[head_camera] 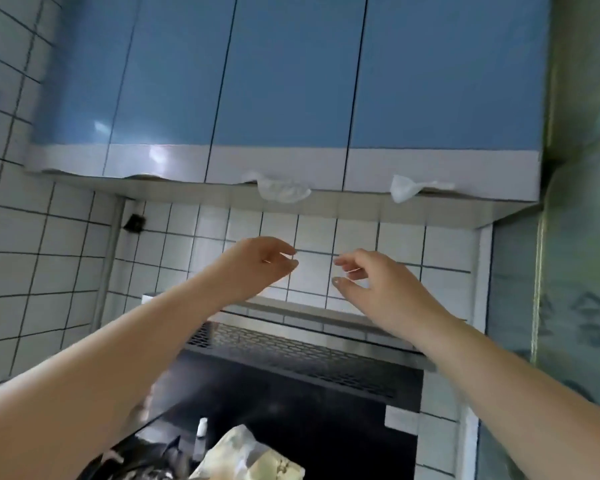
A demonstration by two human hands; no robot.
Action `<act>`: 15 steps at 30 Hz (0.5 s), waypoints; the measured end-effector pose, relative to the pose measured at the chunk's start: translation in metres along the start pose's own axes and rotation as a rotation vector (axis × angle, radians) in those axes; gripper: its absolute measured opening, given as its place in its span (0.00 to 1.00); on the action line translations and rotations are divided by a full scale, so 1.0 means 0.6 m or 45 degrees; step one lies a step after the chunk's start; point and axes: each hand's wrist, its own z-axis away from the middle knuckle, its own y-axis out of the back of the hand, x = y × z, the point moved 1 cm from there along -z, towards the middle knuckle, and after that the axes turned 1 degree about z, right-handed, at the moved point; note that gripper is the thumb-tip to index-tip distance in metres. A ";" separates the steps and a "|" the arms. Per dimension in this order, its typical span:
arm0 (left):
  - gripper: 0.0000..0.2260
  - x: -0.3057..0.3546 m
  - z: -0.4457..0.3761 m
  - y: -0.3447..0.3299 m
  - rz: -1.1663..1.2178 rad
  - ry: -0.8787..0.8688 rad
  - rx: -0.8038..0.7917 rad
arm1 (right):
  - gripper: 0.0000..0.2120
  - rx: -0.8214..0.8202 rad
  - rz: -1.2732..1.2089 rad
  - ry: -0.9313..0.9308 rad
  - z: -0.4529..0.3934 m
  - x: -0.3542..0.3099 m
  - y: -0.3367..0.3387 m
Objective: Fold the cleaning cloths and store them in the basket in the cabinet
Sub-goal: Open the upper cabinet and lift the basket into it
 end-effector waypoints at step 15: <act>0.29 -0.061 -0.400 0.044 -1.079 -0.253 0.298 | 0.24 0.139 0.732 0.114 -0.364 0.094 0.005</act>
